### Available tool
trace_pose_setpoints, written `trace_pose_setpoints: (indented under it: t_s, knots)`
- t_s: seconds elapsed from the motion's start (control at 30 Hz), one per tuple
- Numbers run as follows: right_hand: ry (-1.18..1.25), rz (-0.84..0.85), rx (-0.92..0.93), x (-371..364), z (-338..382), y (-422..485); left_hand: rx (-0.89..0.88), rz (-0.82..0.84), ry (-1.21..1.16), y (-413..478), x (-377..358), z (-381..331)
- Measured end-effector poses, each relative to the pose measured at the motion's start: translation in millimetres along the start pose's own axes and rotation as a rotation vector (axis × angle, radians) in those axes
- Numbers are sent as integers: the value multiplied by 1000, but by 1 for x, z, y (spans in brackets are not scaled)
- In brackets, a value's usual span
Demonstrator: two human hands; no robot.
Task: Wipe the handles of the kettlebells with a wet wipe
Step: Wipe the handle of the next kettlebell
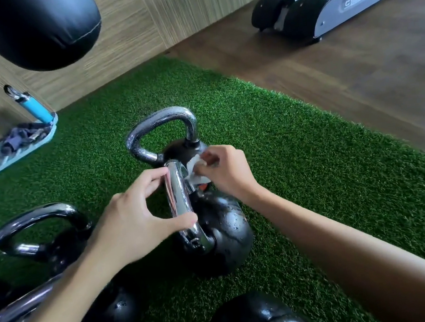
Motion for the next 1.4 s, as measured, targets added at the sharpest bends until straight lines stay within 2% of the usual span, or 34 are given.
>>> trace_pose_setpoints:
  t_s: [0.07, 0.13, 0.2, 0.3, 0.37, 0.53, 0.67, 0.9, 1.1, 1.3, 1.4]
  knots:
    - [32, -36, 33, 11, 8, 12, 17, -116, 45, -8, -3, -7]
    - [30, 9, 107, 11, 22, 25, 31, -224, 70, -15, -5, -15]
    - [9, 159, 189, 1, 36, 36, 53, -301, 82, -20, -8, -21]
    - [22, 497, 188, -16, 42, 48, 101, -354, 89, -27, -12, -27]
    - [25, 654, 201, -21, 45, 53, 118, -364, 64, -31, -16, -26]
    - [-16, 920, 261, -32, 57, 58, 113, -414, -79, -37, -14, -11]
    - [-66, 1030, 264, -36, 59, 59, 75, -392, -124, -31, -13, -7]
    - [-50, 1026, 209, -22, 51, 55, -3, -301, -157, -23, -10, 4]
    - [-34, 819, 222, 11, 36, 33, -104, -29, -128, -3, 12, 33]
    - [151, 610, 120, 34, 18, -6, -234, -67, -173, 7, 25, 49]
    - [165, 552, 96, 41, 15, -25, -301, -112, -178, 12, 26, 56]
Point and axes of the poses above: each hand's wrist, its own y-axis towards the middle knuckle, its own x-axis out of the back of the hand, z = x × y, the point moved 7 cm from there along y, towards the middle knuckle, and after that the axes turned 5 degrees about -y, right-handed, at the moved point
